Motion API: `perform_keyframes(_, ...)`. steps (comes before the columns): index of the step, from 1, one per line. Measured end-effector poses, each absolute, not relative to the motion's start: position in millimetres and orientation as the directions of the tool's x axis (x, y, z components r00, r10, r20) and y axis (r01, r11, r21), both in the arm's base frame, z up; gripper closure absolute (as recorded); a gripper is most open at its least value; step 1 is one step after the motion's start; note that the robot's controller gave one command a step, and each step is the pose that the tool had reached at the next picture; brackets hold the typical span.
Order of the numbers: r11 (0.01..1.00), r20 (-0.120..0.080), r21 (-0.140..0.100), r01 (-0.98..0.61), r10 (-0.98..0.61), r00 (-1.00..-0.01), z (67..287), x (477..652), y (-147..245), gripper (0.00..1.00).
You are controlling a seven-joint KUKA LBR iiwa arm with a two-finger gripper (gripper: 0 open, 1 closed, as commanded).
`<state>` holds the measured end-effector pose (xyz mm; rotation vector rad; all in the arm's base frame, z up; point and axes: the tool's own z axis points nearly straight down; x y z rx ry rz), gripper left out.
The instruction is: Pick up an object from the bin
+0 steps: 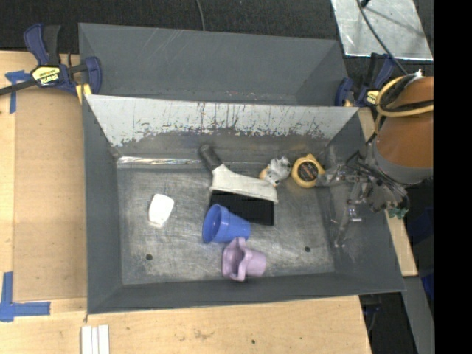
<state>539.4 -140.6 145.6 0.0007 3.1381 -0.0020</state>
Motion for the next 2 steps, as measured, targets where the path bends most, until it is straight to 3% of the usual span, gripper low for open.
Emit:
perform_keyframes(1,1.0,-0.008,-0.002,0.003,0.003,-1.0,93,574.1,-76,0.0)
perform_keyframes(2,1.0,0.018,-0.003,-0.013,-0.013,-1.0,93,590.8,-66,0.0)
